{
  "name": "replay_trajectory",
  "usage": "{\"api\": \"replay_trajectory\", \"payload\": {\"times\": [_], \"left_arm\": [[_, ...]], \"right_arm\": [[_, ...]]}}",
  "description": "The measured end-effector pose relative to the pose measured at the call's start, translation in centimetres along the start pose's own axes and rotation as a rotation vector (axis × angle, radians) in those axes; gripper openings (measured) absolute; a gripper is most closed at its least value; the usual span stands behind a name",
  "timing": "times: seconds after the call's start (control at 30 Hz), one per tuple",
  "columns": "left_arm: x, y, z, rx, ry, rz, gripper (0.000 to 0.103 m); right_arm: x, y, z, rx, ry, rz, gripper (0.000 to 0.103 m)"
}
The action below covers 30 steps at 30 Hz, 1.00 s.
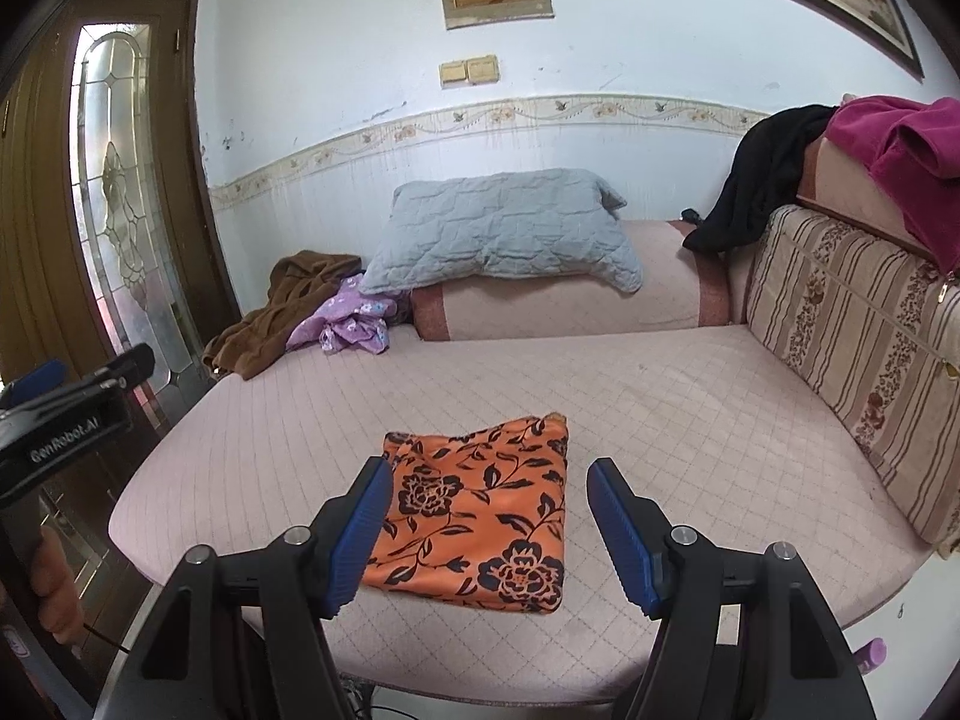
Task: Fold small clothes
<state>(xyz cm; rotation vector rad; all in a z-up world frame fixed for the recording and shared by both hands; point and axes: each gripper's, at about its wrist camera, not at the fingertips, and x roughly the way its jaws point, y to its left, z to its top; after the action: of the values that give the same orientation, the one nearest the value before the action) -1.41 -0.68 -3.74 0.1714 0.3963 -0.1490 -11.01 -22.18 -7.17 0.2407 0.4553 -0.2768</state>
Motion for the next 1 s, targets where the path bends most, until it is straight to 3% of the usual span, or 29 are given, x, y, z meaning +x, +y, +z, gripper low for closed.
{"api": "replay_trajectory", "payload": {"times": [0.4, 1.0], "left_arm": [[0.8, 0.9, -0.6, -0.026, 0.032, -0.009, 0.103], [1.2, 1.3, -0.8, -0.044, 0.038, -0.04, 0.103]], "right_arm": [[1.7, 1.3, -1.1, -0.032, 0.055, 0.013, 0.071], [2.5, 2.8, -1.2, -0.058, 0.065, 0.023, 0.071]]}}
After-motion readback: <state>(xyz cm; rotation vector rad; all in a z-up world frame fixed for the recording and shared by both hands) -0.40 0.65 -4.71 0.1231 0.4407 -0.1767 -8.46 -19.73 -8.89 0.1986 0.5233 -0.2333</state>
